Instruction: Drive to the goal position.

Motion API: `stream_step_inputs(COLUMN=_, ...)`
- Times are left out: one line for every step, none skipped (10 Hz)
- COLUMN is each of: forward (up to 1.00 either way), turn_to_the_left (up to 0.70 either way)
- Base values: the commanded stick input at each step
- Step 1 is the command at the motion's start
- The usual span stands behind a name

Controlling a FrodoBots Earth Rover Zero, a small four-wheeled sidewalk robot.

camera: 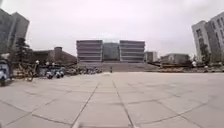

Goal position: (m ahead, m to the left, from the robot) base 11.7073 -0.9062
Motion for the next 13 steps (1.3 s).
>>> stream_step_inputs(forward=0.70, turn_to_the_left=0.00)
stream_step_inputs(forward=0.70, turn_to_the_left=0.00)
stream_step_inputs(forward=0.70, turn_to_the_left=0.00)
stream_step_inputs(forward=0.70, turn_to_the_left=0.00)
stream_step_inputs(forward=0.70, turn_to_the_left=0.00)
stream_step_inputs(forward=0.70, turn_to_the_left=0.00)
stream_step_inputs(forward=0.70, turn_to_the_left=0.00)
stream_step_inputs(forward=0.70, turn_to_the_left=0.00)
stream_step_inputs(forward=0.70, turn_to_the_left=0.00)
stream_step_inputs(forward=0.70, turn_to_the_left=0.00)
stream_step_inputs(forward=0.70, turn_to_the_left=0.00)
stream_step_inputs(forward=0.70, turn_to_the_left=0.00)
stream_step_inputs(forward=0.70, turn_to_the_left=0.00)
